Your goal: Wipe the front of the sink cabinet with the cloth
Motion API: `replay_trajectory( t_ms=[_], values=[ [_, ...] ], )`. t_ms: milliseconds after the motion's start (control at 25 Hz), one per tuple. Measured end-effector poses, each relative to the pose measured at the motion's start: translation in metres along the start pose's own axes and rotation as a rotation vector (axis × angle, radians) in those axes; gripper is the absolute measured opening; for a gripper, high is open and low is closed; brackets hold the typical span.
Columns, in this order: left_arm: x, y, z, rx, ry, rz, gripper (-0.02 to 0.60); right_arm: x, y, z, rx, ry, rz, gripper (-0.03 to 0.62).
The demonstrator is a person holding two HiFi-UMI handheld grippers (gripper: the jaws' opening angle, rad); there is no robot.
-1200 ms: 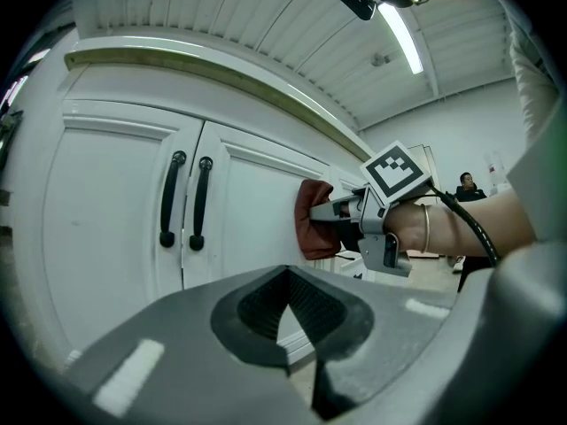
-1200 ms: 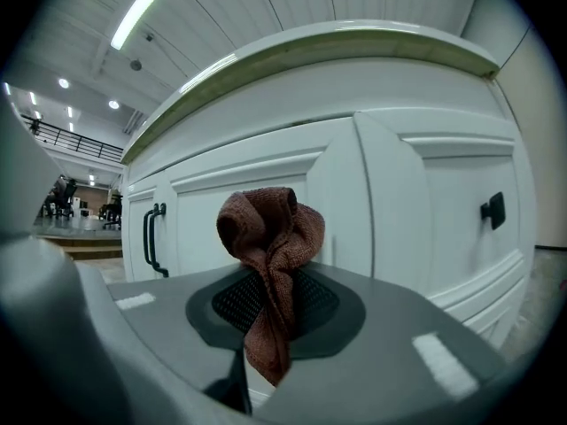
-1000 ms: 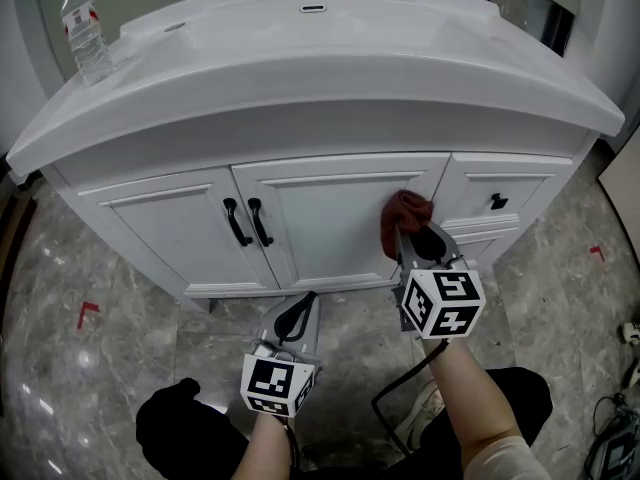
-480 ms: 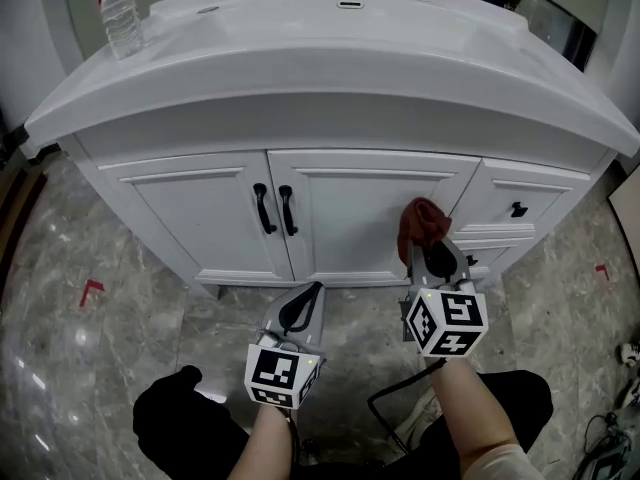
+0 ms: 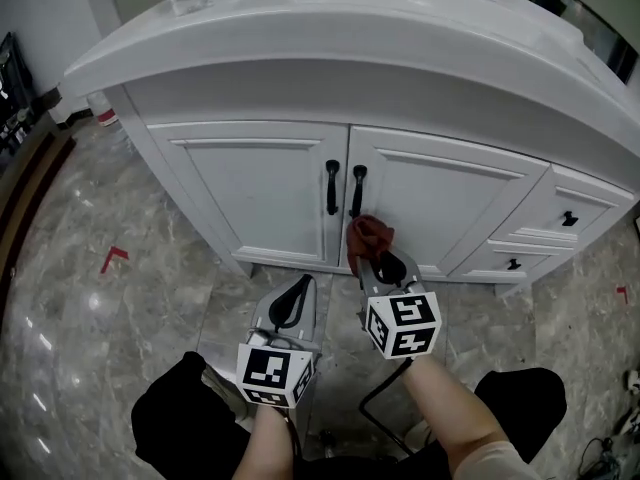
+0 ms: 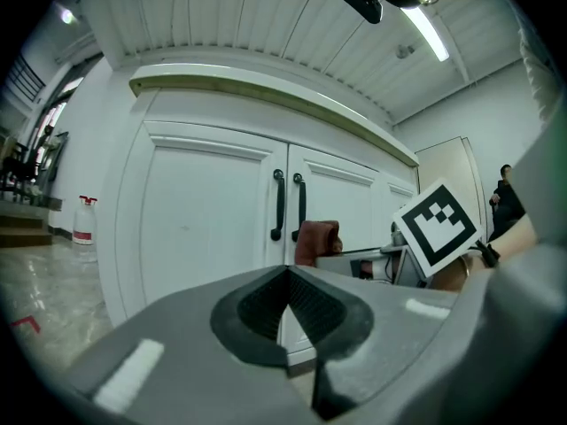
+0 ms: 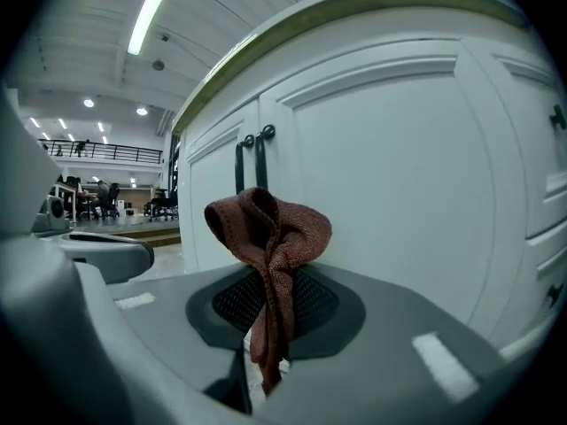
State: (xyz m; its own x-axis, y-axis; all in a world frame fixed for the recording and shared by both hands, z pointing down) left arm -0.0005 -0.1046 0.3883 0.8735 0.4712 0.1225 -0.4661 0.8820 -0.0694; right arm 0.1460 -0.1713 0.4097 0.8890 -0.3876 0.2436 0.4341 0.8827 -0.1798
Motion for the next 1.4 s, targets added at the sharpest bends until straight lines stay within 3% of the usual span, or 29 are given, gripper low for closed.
replay_trajectory(
  t_ms=[440, 1400],
  values=[
    [-0.002, 0.003, 0.012, -0.023, 0.002, 0.007, 0.001, 0.013, -0.021, 0.001, -0.006, -0.029, 0.033, 0.092],
    [0.090, -0.065, 0.010, -0.019, -0.002, 0.205, 0.001, 0.165, 0.084, -0.021, 0.056, -0.088, 0.353, 0.094]
  ],
)
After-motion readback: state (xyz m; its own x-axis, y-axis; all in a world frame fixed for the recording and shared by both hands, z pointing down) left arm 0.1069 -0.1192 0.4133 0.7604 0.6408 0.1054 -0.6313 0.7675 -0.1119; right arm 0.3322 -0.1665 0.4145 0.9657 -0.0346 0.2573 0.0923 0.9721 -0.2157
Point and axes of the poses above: the fingertips, and each gripper's own axes: y backward along the fingers, x to its right, z out of its underside, the point moved 6 cm from there along y, backward along the fingers, and after that the axes turned 9 degrees about -y, right-handed, at the moved point
